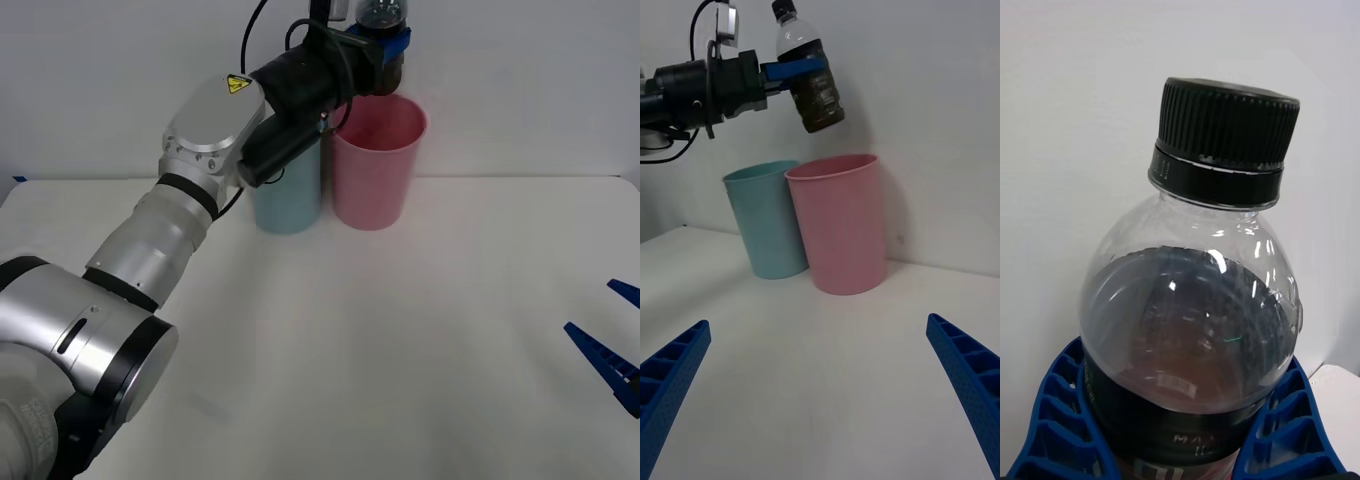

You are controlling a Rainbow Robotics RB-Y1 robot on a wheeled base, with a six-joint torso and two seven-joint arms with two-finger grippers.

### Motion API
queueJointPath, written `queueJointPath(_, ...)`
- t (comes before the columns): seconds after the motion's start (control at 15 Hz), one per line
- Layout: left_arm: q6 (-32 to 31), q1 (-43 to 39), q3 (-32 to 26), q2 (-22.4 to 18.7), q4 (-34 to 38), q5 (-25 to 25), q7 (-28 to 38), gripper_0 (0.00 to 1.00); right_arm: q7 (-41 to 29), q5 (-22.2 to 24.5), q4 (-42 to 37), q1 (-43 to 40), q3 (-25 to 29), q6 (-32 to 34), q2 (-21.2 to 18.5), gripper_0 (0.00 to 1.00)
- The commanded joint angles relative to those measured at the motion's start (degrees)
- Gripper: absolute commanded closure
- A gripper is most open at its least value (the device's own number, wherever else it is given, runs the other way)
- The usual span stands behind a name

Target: Grasp the object on the table and drop it into the matching bin: aluminum can to the light blue bin, PET bottle to the pink bin.

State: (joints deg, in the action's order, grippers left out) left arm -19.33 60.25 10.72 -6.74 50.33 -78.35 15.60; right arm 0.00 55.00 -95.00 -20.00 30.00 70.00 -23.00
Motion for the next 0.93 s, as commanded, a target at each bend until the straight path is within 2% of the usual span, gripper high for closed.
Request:
queueJointPath(0.07, 2.3, 0.1, 2.6, 0.4, -0.2, 0.3, -0.4, 1.0, 0.0, 0.0, 0.0, 0.0, 0.0, 0.0, 0.0, 0.0)
queueJointPath(0.33, 2.8, 0.1, 3.3, 0.4, -0.2, 0.8, -0.5, 0.99, 0.0, 0.0, 0.0, 0.0, 0.0, 0.0, 0.0, 0.0)
queueJointPath(0.4, 2.8, 0.0, 3.3, 0.4, -0.2, 0.8, -0.5, 0.9, 0.0, 0.0, 0.0, 0.0, 0.0, 0.0, 0.0, 0.0)
queueJointPath(0.47, 2.8, 0.0, 3.3, 0.4, -0.2, 0.9, -0.5, 0.29, 0.0, 0.0, 0.0, 0.0, 0.0, 0.0, 0.0, 0.0)
queueJointPath(0.53, 2.8, 0.0, 3.3, 0.3, -0.2, 1.0, -0.5, 0.0, 0.0, 0.0, 0.0, 0.0, 0.0, 0.0, 0.0, 0.0)
queueJointPath(0.93, 3.2, 0.0, 3.3, -0.4, -0.2, 3.3, -0.5, 0.0, 0.0, 0.0, 0.0, 0.0, 0.0, 0.0, 0.0, 0.0)
